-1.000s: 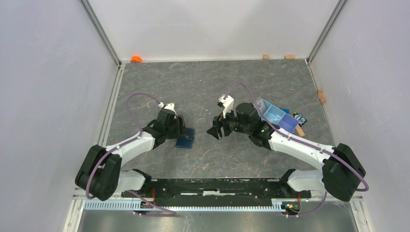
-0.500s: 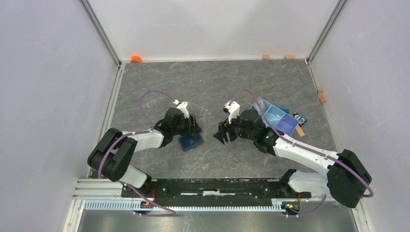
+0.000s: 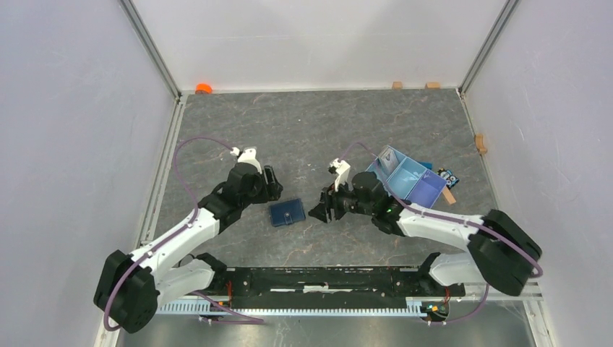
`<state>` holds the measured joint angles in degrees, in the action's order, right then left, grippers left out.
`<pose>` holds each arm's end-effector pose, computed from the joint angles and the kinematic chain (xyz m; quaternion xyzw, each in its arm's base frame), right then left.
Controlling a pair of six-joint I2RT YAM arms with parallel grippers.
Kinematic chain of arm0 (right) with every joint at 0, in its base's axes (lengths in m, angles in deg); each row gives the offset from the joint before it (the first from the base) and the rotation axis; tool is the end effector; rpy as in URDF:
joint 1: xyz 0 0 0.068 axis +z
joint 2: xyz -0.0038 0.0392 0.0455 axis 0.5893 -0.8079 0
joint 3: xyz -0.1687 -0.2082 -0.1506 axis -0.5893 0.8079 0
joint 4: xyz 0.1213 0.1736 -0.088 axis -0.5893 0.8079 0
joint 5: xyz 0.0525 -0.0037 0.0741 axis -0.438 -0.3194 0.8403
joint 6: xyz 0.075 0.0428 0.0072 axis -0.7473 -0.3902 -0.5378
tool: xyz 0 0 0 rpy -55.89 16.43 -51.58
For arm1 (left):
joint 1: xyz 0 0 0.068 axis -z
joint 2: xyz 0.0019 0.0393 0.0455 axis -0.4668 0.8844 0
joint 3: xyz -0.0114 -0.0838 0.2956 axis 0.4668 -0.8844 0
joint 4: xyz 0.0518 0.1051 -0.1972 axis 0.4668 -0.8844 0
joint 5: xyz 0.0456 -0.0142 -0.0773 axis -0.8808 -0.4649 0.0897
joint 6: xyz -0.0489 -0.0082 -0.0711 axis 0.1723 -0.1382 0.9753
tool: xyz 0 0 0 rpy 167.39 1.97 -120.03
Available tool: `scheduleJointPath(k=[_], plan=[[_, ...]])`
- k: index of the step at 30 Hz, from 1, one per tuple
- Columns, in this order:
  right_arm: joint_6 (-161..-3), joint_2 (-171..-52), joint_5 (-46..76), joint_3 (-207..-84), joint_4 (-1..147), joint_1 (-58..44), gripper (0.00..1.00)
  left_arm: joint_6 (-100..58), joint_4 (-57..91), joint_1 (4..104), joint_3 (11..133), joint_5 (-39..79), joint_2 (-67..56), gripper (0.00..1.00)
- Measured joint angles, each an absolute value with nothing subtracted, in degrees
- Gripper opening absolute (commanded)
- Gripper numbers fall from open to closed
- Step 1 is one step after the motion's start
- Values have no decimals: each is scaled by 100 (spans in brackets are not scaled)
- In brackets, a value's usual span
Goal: Put the credit cards into the card holder
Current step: Open the card holder at the center of the board.
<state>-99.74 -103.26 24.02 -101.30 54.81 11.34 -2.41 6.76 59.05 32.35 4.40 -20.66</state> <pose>0.1627 0.2099 0.2455 -0.2415 0.7974 0.4167 0.3635 0.1817 -0.0987 0.2430 -0.0234 0.8869 -0.1863 0.4221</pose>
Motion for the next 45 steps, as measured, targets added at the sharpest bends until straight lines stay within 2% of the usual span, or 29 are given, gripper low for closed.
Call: scheduleJointPath(k=[7,12,19,24,27,33,45], plan=[[-10842,-11587,2912,-10285,4649,1394,50,212,-15,5868,2890,530,-1952,61],[-11261,-12238,3106,-10604,4227,1394,45,349,-128,5844,2827,628,-1687,52],[-11723,-13041,3106,-11094,3938,1405,43,404,-48,5839,2713,735,-1617,43],[-12009,-13388,2949,-11101,3912,1446,40,459,7,5839,2554,768,-1600,39],[-12177,-13530,2872,-11103,3857,1496,39,491,81,5839,2501,799,-1593,31],[-12483,-13720,2713,-11168,3560,1632,37,524,357,5833,2363,906,-1578,25],[-12863,-13989,2475,-11212,3217,1693,21,528,650,5778,2250,851,-1607,5]])
